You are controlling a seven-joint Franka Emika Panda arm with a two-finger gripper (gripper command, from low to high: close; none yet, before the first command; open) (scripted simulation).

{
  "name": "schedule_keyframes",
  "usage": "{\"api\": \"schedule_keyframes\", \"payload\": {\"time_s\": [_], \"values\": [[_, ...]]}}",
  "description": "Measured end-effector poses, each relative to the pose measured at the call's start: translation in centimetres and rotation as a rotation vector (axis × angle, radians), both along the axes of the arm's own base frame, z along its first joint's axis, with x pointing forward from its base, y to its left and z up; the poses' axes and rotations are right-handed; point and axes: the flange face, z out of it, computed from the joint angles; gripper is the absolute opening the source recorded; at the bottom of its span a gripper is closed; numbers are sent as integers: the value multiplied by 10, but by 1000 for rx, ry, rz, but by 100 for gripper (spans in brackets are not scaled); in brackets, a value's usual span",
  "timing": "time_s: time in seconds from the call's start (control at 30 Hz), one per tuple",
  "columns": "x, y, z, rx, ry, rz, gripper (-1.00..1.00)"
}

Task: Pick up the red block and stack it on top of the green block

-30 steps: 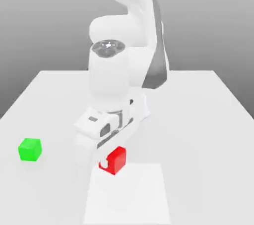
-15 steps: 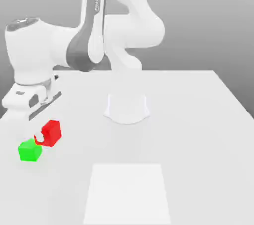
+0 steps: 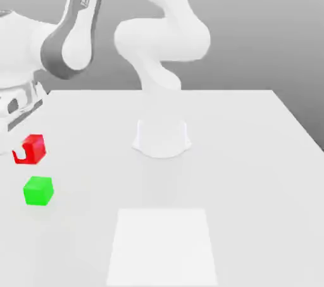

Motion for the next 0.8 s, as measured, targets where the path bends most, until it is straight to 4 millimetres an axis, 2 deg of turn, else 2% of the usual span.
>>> {"api": "schedule_keyframes", "payload": {"time_s": [0.2,0.4,0.7,0.73,0.8], "values": [[5,0,-10,5,-11,3,-100],[6,0,-28,-4,-13,1,-100],[-11,0,-68,-41,15,-21,-100],[-13,0,-72,-45,20,-23,100],[-13,0,-72,-45,20,-23,100]]}}
